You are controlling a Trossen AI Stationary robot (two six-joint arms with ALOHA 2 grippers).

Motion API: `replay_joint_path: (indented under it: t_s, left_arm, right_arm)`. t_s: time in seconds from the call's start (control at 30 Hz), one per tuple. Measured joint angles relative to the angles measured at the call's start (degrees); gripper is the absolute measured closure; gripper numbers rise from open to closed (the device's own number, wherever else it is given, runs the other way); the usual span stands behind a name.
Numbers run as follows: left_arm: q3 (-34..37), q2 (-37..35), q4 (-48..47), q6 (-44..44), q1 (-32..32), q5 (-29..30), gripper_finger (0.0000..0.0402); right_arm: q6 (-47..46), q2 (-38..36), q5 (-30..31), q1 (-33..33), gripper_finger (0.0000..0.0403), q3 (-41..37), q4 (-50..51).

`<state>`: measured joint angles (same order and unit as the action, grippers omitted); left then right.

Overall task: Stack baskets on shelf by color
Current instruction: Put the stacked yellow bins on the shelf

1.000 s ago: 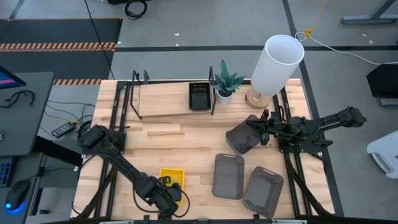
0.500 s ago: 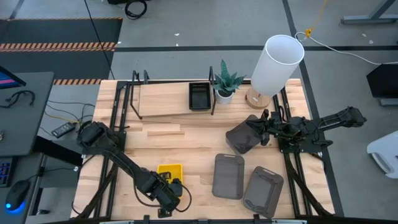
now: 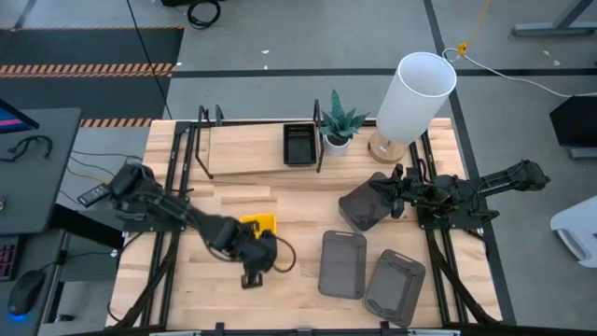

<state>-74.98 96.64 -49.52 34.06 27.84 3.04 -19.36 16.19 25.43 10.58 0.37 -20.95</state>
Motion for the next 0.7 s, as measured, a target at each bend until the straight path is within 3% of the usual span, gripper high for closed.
replay_joint_path:
  t_s: [0.47, 0.7]
  left_arm:
    - [-0.11, -3.21, -7.56, -12.29, -12.30, -0.73, 0.0382]
    - [-4.43, -3.52, -13.09, -18.47, -16.44, 5.48, 0.0380]
  right_arm:
    - [-0.01, 0.00, 0.00, 0.00, 0.0384, 0.01, -0.16]
    - [-0.01, 0.02, 0.00, 0.00, 0.0384, 0.01, -0.39]
